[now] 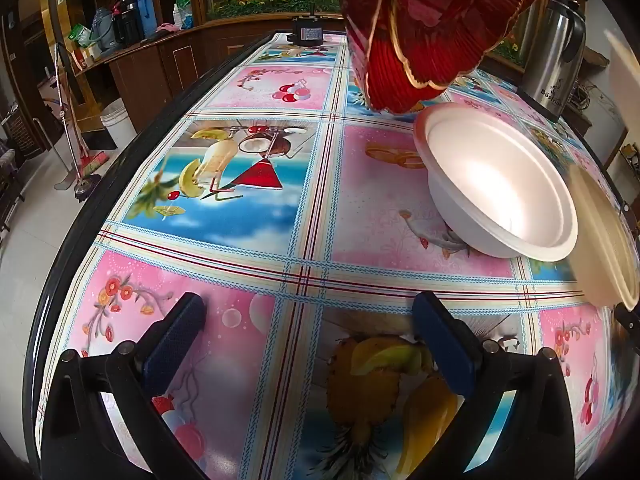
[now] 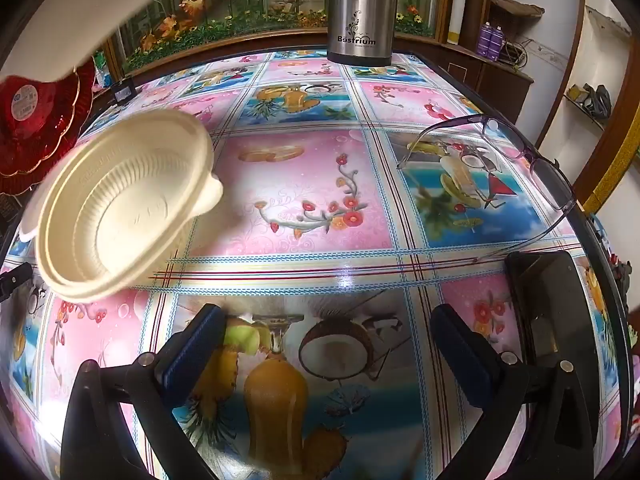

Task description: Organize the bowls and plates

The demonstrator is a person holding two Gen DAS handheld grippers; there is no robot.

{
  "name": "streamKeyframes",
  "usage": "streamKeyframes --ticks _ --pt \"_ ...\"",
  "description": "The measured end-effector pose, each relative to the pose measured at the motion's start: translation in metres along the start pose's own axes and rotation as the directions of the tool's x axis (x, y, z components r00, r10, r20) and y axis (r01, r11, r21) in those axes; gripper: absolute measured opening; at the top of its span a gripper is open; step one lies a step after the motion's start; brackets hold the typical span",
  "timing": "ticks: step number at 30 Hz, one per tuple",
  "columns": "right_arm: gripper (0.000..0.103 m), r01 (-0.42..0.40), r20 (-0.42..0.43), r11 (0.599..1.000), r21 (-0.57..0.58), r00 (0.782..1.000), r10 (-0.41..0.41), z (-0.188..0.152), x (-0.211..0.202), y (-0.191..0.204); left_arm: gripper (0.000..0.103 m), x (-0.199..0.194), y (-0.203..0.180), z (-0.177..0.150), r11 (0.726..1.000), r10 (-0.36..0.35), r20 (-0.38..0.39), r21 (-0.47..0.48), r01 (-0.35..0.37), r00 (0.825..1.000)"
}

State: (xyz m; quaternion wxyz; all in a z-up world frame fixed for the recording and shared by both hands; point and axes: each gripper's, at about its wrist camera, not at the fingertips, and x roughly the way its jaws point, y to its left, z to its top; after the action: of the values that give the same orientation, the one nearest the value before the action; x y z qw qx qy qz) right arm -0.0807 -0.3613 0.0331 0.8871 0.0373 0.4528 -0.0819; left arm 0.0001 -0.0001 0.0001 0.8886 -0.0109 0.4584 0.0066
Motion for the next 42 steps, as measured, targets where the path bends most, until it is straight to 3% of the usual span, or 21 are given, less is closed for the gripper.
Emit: streamKeyframes --ticks 42 --pt "0.103 -0.002 0.002 1.000 0.002 1.000 0.002 0.0001 -0.0006 0.0002 0.103 -0.0002 0.0001 0.0000 1.000 -0.001 0.002 -0.001 0.001 1.000"
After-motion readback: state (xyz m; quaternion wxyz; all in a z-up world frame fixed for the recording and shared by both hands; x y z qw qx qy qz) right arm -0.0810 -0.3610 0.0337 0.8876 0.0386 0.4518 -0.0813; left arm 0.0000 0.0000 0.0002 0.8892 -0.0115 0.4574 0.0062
